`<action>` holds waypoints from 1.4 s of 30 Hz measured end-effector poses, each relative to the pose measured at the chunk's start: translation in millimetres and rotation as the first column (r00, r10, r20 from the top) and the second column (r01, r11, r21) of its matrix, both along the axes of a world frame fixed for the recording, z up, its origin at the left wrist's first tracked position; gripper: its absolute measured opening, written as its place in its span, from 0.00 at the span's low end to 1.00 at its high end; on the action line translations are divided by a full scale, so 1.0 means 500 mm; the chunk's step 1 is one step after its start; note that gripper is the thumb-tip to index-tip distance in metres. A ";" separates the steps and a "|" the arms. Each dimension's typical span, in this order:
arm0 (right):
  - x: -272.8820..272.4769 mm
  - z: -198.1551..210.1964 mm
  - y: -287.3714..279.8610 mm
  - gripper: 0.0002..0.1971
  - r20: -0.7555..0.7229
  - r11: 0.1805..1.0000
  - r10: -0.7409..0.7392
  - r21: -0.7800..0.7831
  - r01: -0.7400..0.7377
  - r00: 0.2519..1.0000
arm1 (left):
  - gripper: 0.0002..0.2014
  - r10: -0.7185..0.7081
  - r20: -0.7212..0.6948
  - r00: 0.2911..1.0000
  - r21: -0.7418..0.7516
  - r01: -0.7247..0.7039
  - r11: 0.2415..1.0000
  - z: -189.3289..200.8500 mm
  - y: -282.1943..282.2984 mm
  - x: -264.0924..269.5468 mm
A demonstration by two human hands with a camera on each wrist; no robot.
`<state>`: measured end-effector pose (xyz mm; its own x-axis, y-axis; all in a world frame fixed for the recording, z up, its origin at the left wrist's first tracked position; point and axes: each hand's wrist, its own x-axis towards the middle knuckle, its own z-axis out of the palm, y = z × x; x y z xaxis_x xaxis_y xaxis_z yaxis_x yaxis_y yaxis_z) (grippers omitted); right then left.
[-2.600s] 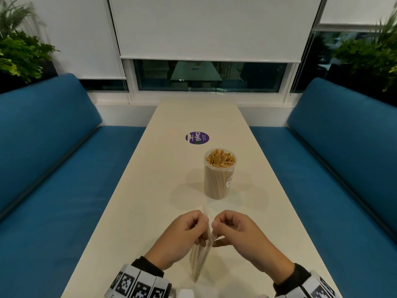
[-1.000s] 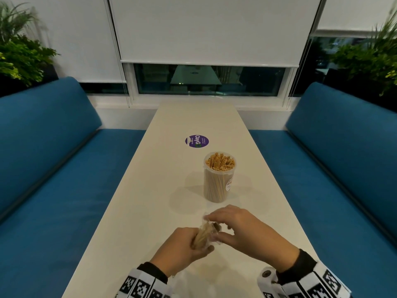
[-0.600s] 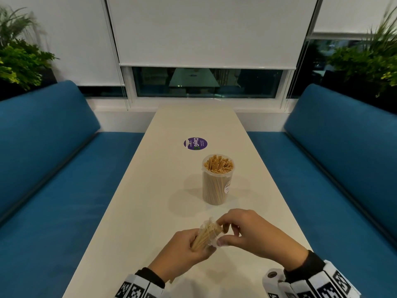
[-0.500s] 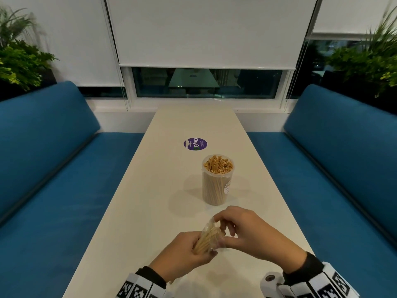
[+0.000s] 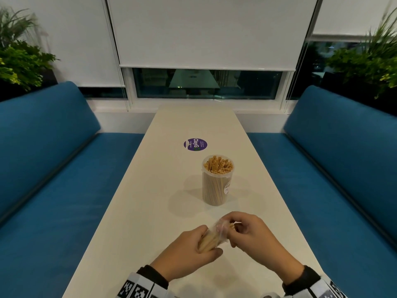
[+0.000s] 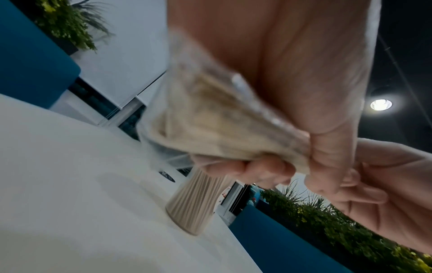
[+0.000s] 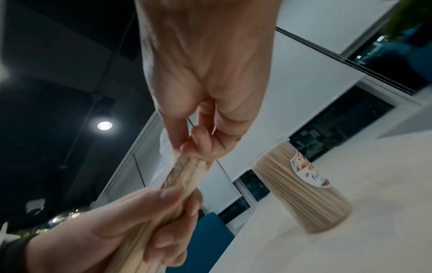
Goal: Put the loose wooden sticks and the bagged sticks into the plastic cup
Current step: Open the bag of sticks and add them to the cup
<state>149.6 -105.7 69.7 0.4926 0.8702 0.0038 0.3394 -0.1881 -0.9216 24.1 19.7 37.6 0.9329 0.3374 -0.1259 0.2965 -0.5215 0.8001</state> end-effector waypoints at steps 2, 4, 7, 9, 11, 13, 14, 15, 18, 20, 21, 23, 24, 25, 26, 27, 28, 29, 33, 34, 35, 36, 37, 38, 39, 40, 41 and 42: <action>0.005 -0.008 -0.003 0.06 -0.111 1.000 -0.027 0.000 0.028 0.993 | 0.15 -0.016 0.017 1.000 -0.002 0.016 1.000 0.002 0.005 -0.005; 0.012 -0.017 -0.006 0.07 -0.220 0.998 -0.059 0.016 0.064 0.974 | 0.18 -0.016 0.049 0.999 -0.070 0.020 0.997 0.007 0.006 -0.011; 0.015 -0.030 -0.007 0.08 -0.362 0.996 -0.072 0.021 0.086 0.929 | 0.17 0.006 0.131 0.991 -0.073 0.004 0.997 0.002 0.009 -0.013; 0.013 -0.035 -0.004 0.09 -0.434 0.996 -0.064 0.026 0.084 0.899 | 0.15 0.024 0.155 0.988 -0.013 -0.022 1.000 -0.002 0.013 -0.011; 0.013 -0.038 0.000 0.09 -0.478 0.996 -0.064 0.031 0.089 0.876 | 0.21 0.049 0.172 0.984 0.012 -0.052 0.999 -0.004 0.016 -0.010; 0.017 -0.039 0.001 0.08 -0.520 0.993 -0.076 0.039 0.112 0.851 | 0.20 0.091 0.200 0.975 -0.004 -0.093 0.996 -0.002 0.016 -0.008; 0.019 -0.039 0.001 0.07 -0.532 0.991 -0.085 0.043 0.127 0.842 | 0.17 0.116 0.213 0.970 -0.013 -0.116 0.993 -0.002 0.015 -0.007; 0.021 -0.038 0.001 0.06 -0.533 0.989 -0.092 0.047 0.138 0.841 | 0.15 0.138 0.224 0.965 -0.016 -0.138 0.990 -0.001 0.014 -0.007; 0.026 -0.037 0.000 0.06 -0.493 0.985 -0.107 0.063 0.158 0.863 | 0.13 0.174 0.216 0.961 -0.018 -0.174 0.985 0.000 0.014 -0.012; 0.031 -0.038 -0.002 0.07 -0.466 0.982 -0.116 0.081 0.173 0.877 | 0.13 0.162 0.163 0.973 -0.036 -0.158 0.987 -0.002 0.016 -0.017; 0.033 -0.038 -0.003 0.07 -0.456 0.981 -0.115 0.085 0.172 0.882 | 0.13 0.144 0.134 0.980 -0.040 -0.140 0.989 -0.002 0.016 -0.019; 0.034 -0.041 -0.002 0.08 -0.450 0.986 -0.100 0.075 0.150 0.887 | 0.14 0.106 0.119 0.987 -0.052 -0.100 0.994 0.001 0.014 -0.021; 0.033 -0.043 -0.002 0.09 -0.455 0.990 -0.085 0.065 0.129 0.886 | 0.17 0.092 0.136 0.986 -0.042 -0.087 0.995 0.003 0.013 -0.021; 0.031 -0.046 -0.001 0.09 -0.463 0.993 -0.065 0.055 0.102 0.884 | 0.19 0.089 0.161 0.983 -0.025 -0.086 0.996 0.004 0.012 -0.020; 0.029 -0.047 0.000 0.10 -0.471 0.996 -0.042 0.047 0.072 0.881 | 0.19 0.096 0.183 0.978 -0.007 -0.097 0.995 0.005 0.012 -0.018; 0.027 -0.048 0.000 0.11 -0.479 0.998 -0.019 0.044 0.046 0.878 | 0.17 0.114 0.199 0.973 0.010 -0.119 0.993 0.005 0.012 -0.016; 0.026 -0.049 -0.001 0.10 -0.486 0.999 0.000 0.045 0.025 0.874 | 0.15 0.130 0.208 0.969 0.025 -0.138 0.990 0.005 0.012 -0.015; 0.027 -0.048 -0.002 0.09 -0.489 0.999 0.014 0.046 0.009 0.872 | 0.14 0.136 0.209 0.968 0.043 -0.148 0.988 0.004 0.013 -0.013; 0.026 -0.050 -0.002 0.05 -0.467 1.000 0.006 0.029 0.009 0.884 | 0.14 0.142 0.219 0.965 0.073 -0.162 0.984 0.000 0.008 -0.008; 0.025 -0.051 -0.001 0.05 -0.469 0.999 -0.013 0.028 0.030 0.883 | 0.13 0.146 0.230 0.962 0.069 -0.166 0.984 0.002 0.004 -0.007; 0.023 -0.051 0.001 0.06 -0.478 0.998 -0.032 0.032 0.054 0.878 | 0.12 0.150 0.238 0.960 0.060 -0.169 0.984 0.006 -0.001 -0.005; 0.022 -0.050 0.003 0.07 -0.492 0.996 -0.048 0.040 0.077 0.869 | 0.12 0.165 0.246 0.955 0.035 -0.178 0.983 0.010 -0.004 -0.006; 0.022 -0.048 0.005 0.07 -0.505 0.994 -0.060 0.048 0.098 0.861 | 0.12 0.186 0.251 0.950 0.004 -0.193 0.981 0.014 -0.005 -0.008; 0.023 -0.045 0.006 0.07 -0.515 0.992 -0.070 0.057 0.116 0.855 | 0.13 0.216 0.258 0.942 -0.030 -0.216 0.976 0.013 -0.003 -0.011; 0.024 -0.041 0.006 0.07 -0.517 0.990 -0.077 0.065 0.129 0.852 | 0.13 0.238 0.261 0.936 -0.056 -0.231 0.971 0.011 0.001 -0.014; 0.027 -0.040 0.005 0.06 -0.516 0.987 -0.085 0.072 0.142 0.853 | 0.13 0.243 0.255 0.936 -0.078 -0.231 0.970 0.008 0.005 -0.016; 0.030 -0.038 0.006 0.06 -0.511 0.985 -0.093 0.078 0.154 0.855 | 0.11 0.222 0.230 0.947 -0.097 -0.205 0.974 0.006 0.008 -0.019; 0.033 -0.039 0.006 0.05 -0.502 0.983 -0.101 0.082 0.163 0.859 | 0.10 0.180 0.182 0.967 -0.111 -0.161 0.981 0.008 0.010 -0.021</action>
